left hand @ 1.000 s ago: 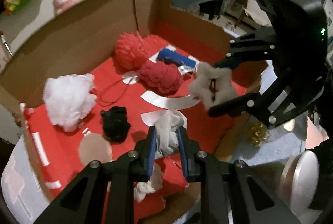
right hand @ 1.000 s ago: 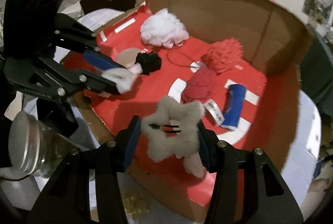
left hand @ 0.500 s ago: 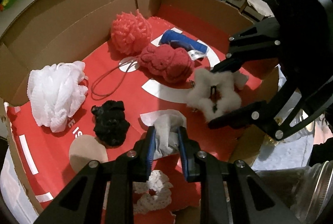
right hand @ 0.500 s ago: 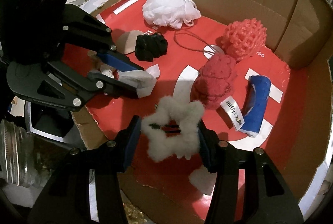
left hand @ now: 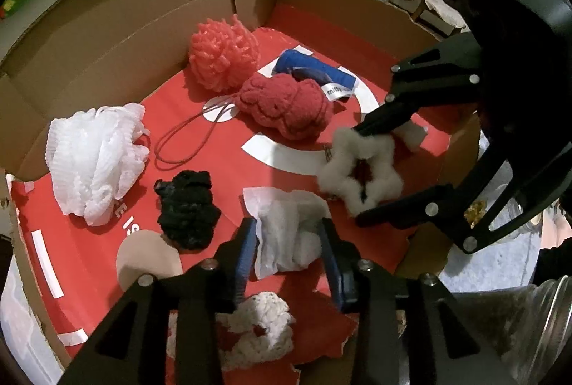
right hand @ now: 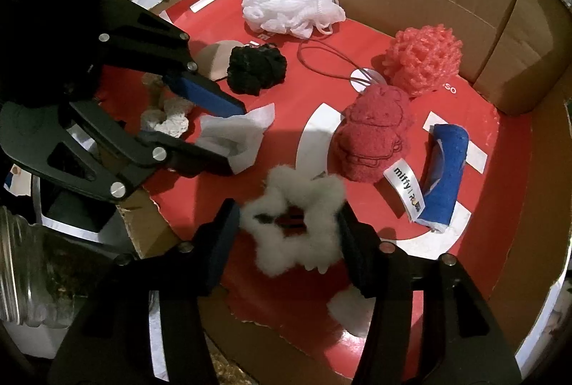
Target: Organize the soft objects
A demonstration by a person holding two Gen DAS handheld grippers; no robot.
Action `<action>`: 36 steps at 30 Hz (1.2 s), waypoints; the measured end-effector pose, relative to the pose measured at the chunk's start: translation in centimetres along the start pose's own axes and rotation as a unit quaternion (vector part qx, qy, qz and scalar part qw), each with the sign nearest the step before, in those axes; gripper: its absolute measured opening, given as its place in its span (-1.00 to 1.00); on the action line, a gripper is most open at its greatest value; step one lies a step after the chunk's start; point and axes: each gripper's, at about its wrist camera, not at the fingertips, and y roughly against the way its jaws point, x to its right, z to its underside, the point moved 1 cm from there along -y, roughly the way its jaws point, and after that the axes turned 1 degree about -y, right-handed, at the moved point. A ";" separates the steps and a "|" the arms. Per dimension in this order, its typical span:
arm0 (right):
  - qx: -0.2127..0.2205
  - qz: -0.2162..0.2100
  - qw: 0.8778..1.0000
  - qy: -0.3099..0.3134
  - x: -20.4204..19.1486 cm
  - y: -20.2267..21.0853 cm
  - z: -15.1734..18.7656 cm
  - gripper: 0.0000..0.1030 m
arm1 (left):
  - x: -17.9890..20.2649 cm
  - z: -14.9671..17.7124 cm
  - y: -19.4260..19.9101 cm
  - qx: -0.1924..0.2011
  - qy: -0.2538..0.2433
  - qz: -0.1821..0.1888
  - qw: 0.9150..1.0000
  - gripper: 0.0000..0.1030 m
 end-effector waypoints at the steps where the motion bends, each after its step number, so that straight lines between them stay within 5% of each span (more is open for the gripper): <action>1: 0.000 0.000 1.000 0.000 0.0 0.0 0.0 0.11 | 0.0 0.0 0.1 0.002 0.002 -0.002 1.000 -0.13; 9: 0.017 0.025 0.999 -0.017 -0.3 1.5 0.3 0.19 | -1.1 0.5 3.1 0.040 0.058 -0.014 0.997 0.33; 12: 0.036 0.039 0.998 -0.045 -0.3 3.2 0.4 0.45 | -1.3 0.9 4.7 0.061 0.090 -0.026 0.994 0.72; 16: 0.060 0.056 0.993 -0.085 -0.7 5.5 0.8 0.57 | -1.2 1.9 6.5 0.086 0.125 -0.042 0.988 0.88; 27: 0.084 0.123 0.970 -0.194 -2.2 7.6 3.2 0.60 | -1.7 5.2 7.7 0.108 0.240 -0.090 0.960 0.96; 36: 0.085 0.142 0.955 -0.247 -1.5 7.1 4.2 0.60 | -1.1 6.5 6.8 0.096 0.278 -0.096 0.951 0.96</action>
